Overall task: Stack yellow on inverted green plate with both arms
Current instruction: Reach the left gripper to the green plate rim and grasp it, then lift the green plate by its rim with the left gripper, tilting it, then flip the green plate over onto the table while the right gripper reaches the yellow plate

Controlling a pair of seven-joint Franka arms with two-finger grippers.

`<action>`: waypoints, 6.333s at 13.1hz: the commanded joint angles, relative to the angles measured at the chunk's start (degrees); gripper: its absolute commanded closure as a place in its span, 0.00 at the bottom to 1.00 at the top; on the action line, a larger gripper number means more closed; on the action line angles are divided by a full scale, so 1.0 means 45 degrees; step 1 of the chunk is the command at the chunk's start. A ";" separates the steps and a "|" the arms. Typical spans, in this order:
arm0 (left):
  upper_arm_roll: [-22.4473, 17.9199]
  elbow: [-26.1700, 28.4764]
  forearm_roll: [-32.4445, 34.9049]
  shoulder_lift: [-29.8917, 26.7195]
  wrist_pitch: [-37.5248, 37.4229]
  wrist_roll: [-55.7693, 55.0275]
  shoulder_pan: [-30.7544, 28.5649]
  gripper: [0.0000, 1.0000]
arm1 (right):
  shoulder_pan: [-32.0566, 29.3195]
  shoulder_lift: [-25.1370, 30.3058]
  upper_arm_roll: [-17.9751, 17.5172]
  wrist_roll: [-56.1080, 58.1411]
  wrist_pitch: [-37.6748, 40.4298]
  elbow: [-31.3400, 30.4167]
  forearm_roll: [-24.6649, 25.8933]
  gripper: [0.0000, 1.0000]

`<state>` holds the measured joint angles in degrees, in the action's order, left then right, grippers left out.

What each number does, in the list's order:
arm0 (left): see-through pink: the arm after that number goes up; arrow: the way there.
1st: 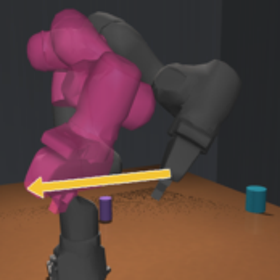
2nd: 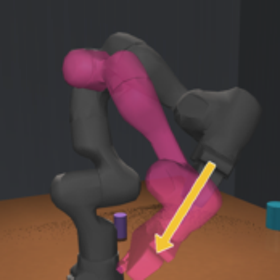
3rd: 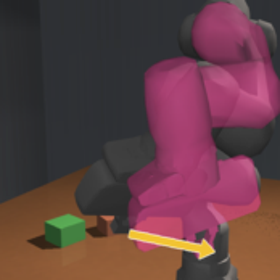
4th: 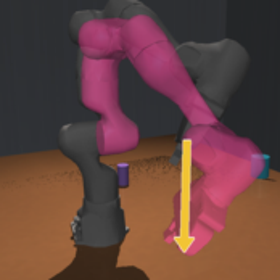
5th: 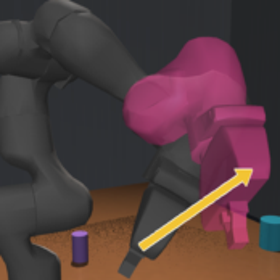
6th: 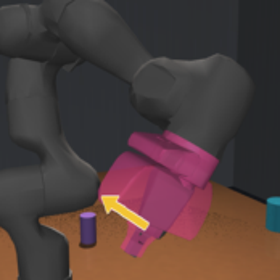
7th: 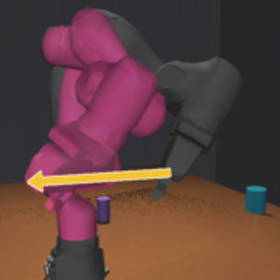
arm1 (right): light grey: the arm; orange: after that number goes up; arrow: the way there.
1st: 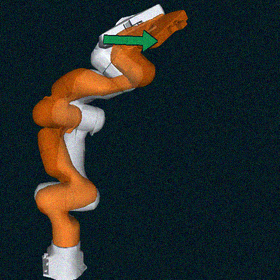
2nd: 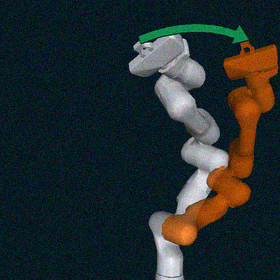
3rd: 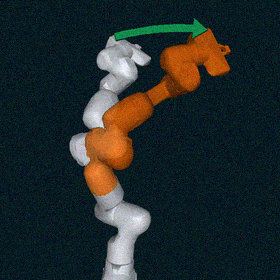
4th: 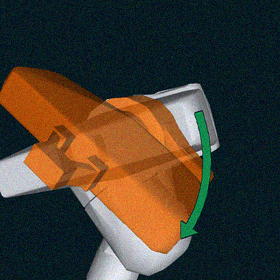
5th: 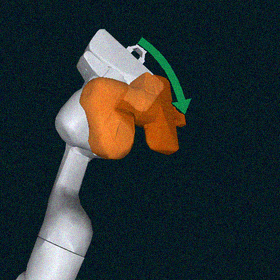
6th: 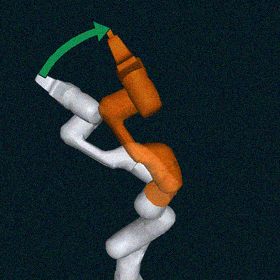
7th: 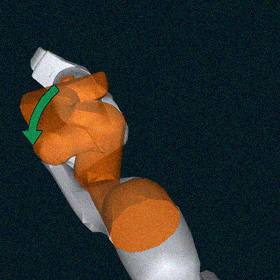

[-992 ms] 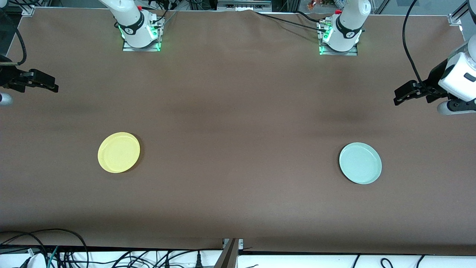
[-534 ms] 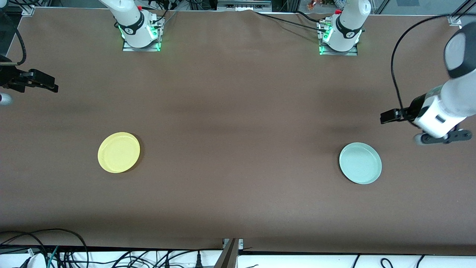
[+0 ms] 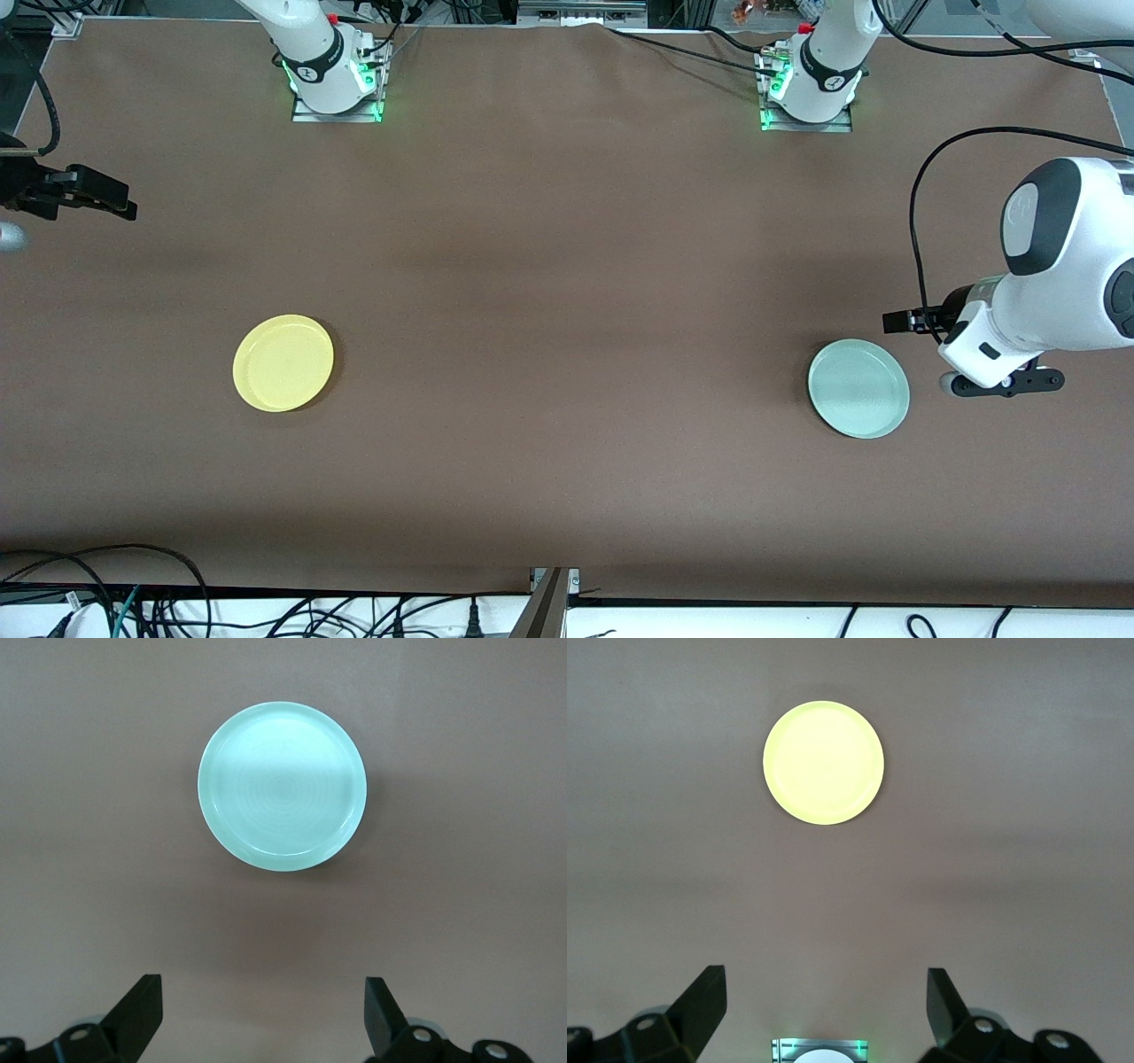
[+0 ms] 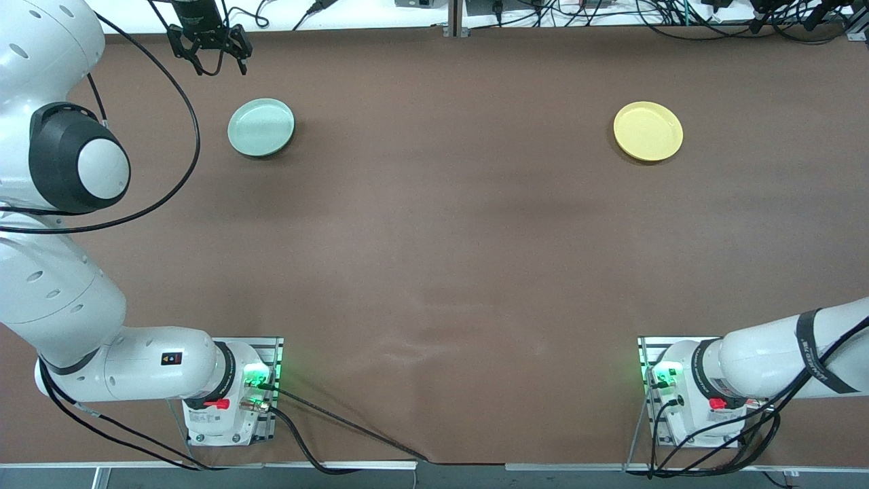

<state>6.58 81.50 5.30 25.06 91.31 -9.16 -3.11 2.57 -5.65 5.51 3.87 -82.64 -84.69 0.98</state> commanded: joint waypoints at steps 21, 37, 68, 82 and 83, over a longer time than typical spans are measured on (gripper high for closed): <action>0.0101 0.2671 -0.0201 0.3239 0.7716 0.3285 -0.2552 0.23 | -0.0083 0.0064 -0.0053 0.0135 -0.0033 -0.0009 0.0036 0.00; 0.0101 0.2769 -0.0260 0.3533 0.7970 0.3559 -0.2649 0.63 | -0.0083 0.0045 -0.0053 0.0135 -0.0033 -0.0009 0.0036 0.00; 0.0062 -0.1216 0.7424 0.1423 -0.1654 -0.3236 0.5897 1.00 | -0.0103 0.0006 -0.0053 0.0135 -0.0033 -0.0009 0.0036 0.00; -0.0055 -0.1916 1.2373 0.4798 -0.3984 -0.7163 1.1686 1.00 | -0.0103 -0.0169 -0.0053 0.0155 -0.0169 -0.0009 0.0036 0.00; -0.0055 -0.2518 1.2551 0.5343 -0.3984 -0.7183 1.1687 1.00 | -0.0083 -0.0325 -0.0053 0.0155 -0.0150 -0.0009 0.0055 0.00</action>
<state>7.20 76.38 59.10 44.48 75.00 -41.96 48.86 2.47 -6.55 5.50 3.87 -82.93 -84.70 0.98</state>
